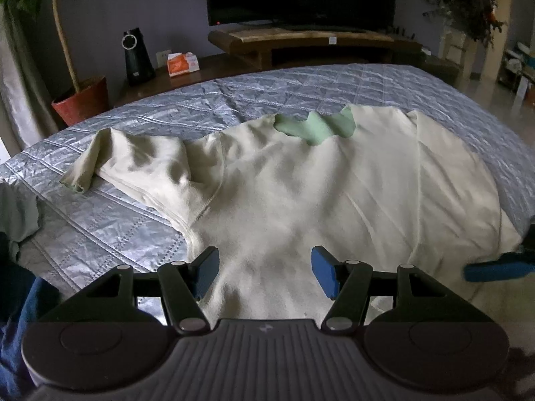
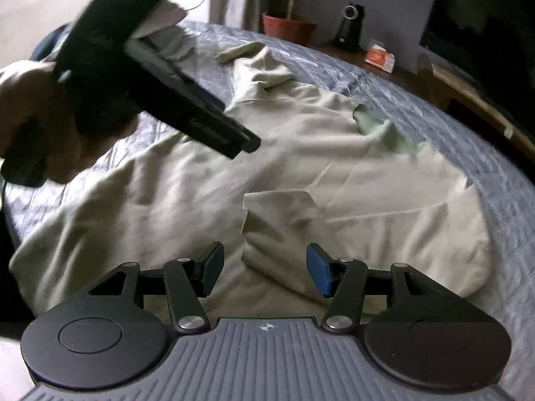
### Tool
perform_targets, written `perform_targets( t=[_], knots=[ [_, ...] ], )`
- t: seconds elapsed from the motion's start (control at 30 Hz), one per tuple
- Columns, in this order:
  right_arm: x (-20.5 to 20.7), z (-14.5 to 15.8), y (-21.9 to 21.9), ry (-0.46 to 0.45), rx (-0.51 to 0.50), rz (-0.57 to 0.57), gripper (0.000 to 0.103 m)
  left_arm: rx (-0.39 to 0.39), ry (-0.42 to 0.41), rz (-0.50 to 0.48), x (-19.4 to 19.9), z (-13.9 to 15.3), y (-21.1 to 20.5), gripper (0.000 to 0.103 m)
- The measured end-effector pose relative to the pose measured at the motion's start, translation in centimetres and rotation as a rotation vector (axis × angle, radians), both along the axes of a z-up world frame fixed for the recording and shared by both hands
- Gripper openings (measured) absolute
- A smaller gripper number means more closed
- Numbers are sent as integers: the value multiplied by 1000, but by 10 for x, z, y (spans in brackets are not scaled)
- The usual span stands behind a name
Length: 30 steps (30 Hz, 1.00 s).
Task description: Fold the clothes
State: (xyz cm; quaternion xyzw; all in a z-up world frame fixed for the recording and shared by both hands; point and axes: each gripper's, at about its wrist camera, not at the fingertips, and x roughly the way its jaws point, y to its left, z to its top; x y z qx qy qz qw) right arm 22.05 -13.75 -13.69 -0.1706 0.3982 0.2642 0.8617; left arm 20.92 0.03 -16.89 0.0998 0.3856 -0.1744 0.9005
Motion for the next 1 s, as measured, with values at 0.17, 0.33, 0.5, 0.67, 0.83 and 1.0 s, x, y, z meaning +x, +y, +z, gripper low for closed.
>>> perform_targets(
  t=[0.17,0.33,0.5,0.67,0.83,1.0],
  knots=[
    [11,-7,-9,16,34,-67,10,35,10,-14,1,-4,-2,58],
    [6,29,-17,-43,164,-67,10,61,33,-5,3,-9,0,58],
    [-16,63,-3,-21,286,32,9,67,31,5,4,-7,2,59],
    [-16,29,6,63,264,9,14,63,23,45,5,-4,9,59],
    [-2,10,-1,167,298,-18,37,63,15,76,7,-2,12,59],
    [21,37,-56,72,456,-197,60,60,9,86,6,-1,15,59]
  ],
)
